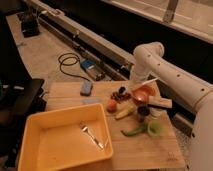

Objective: Place brush in red bowl

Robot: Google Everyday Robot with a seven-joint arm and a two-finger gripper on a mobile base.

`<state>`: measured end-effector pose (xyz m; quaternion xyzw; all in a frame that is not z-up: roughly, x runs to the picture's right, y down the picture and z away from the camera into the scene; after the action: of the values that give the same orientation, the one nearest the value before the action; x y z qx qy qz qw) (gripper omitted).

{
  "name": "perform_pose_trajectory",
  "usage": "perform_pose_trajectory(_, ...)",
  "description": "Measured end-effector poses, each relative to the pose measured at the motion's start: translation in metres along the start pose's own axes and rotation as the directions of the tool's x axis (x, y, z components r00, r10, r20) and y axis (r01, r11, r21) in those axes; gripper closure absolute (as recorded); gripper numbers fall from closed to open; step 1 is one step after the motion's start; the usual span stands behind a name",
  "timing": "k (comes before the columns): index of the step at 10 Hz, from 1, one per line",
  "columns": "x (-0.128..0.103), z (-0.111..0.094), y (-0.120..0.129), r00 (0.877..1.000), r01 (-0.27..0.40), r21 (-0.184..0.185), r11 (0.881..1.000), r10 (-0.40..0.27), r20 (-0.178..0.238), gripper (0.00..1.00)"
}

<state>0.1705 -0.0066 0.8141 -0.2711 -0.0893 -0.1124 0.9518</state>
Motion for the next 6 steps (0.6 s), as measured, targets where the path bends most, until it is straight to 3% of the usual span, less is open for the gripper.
perform_pose_trajectory(3, 0.023, 0.016, -0.001, 0.998, -0.054, -0.024, 0.998, 0.054, -0.019, 1.00)
perform_pose_trajectory(6, 0.035, 0.046, -0.005, 0.993, -0.114, -0.060, 0.992, 0.116, 0.030, 1.00)
